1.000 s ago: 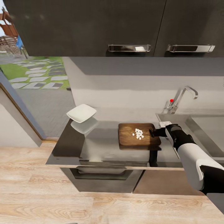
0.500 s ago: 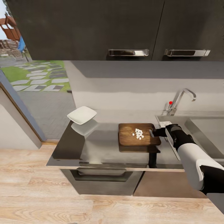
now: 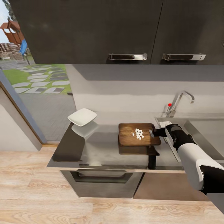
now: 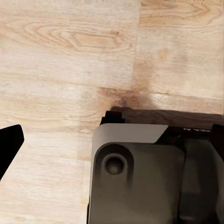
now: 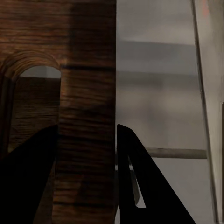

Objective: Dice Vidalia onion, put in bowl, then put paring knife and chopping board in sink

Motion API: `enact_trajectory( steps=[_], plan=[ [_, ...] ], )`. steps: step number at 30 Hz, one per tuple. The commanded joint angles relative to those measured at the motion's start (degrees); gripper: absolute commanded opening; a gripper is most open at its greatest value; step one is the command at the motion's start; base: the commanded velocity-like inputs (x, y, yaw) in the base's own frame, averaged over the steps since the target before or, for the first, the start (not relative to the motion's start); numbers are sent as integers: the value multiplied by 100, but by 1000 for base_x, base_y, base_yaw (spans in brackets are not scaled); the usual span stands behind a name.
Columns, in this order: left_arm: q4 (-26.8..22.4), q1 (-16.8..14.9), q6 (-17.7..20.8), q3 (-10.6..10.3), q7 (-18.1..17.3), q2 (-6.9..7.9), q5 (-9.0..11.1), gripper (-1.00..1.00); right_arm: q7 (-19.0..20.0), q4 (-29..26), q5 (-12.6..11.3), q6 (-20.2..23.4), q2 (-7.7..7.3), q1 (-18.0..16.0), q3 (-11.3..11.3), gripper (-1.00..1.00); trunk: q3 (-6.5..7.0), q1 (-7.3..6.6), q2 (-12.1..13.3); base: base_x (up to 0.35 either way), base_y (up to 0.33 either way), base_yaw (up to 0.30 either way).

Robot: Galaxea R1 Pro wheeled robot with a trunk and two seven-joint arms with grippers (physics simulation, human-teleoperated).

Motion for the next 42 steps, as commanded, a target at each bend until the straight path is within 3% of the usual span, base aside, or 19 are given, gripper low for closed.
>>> enact_trajectory(
  steps=[1,27,42],
  plan=[
    [26,-12,-42,-49,5,-6,47,100,51,-9,56,24,3,-4,-36,-100,-2,4,-11,0,0,0],
    [25,-15,-42,-49,5,-3,47,100,41,-2,56,51,12,-4,-37,-100,219,4,-11,0,5,0],
    [33,-14,-42,-49,-3,-1,47,100,-10,-8,81,190,-4,-4,-28,-100,221,4,-11,0,273,0]
  ],
)
